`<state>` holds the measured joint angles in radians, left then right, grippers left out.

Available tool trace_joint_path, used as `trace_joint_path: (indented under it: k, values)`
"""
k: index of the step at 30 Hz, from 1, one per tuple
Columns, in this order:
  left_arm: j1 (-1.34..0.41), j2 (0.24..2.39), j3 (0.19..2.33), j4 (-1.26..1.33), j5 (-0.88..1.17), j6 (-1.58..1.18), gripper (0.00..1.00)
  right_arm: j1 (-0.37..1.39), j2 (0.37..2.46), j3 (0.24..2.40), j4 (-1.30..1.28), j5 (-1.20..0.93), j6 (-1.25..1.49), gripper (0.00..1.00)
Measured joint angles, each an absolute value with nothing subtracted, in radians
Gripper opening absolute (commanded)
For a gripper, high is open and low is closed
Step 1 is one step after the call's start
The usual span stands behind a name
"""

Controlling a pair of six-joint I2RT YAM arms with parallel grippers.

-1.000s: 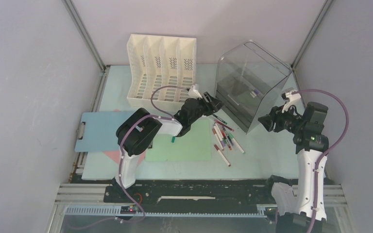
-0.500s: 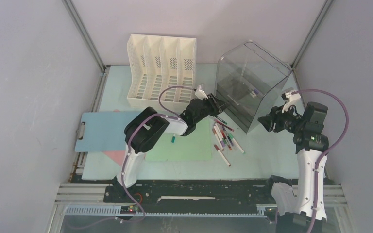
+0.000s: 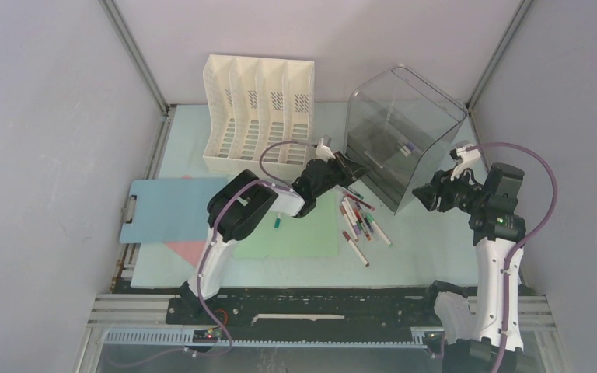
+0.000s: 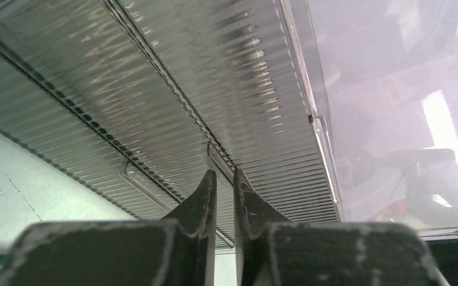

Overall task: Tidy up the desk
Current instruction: Open the drawer in the storage box.

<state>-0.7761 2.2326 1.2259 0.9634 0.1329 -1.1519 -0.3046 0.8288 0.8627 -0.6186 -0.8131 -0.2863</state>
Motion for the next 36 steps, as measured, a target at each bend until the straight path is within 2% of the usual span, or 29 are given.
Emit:
trace_joint_path:
  k: [3, 12, 22, 24, 29, 36]
  values:
    - [-0.776, 2.238, 1.227, 0.977, 0.136, -1.169, 0.0, -0.301, 0.829, 0.863, -0.619, -0.813, -0.287, 0.52]
    - [-0.775, 2.235, 1.179, 1.039, 0.131, -1.205, 0.0, -0.294, 0.829, 0.863, -0.62, -0.813, -0.288, 0.52]
    - [-0.775, 2.133, 0.944, 1.185, 0.107, -1.232, 0.0, -0.282, 0.811, 0.863, -0.621, -0.813, -0.29, 0.52]
    - [-0.775, 2.119, 0.907, 1.208, 0.107, -1.232, 0.07, -0.279, 0.807, 0.863, -0.621, -0.813, -0.291, 0.52]
    - [-0.769, 2.117, 0.873, 1.25, 0.113, -1.23, 0.43, -0.278, 0.801, 0.863, -0.622, -0.813, -0.291, 0.52]
    - [-0.749, 2.088, 0.814, 1.253, 0.126, -1.184, 0.62, -0.268, 0.799, 0.863, -0.628, -0.817, -0.305, 0.52]
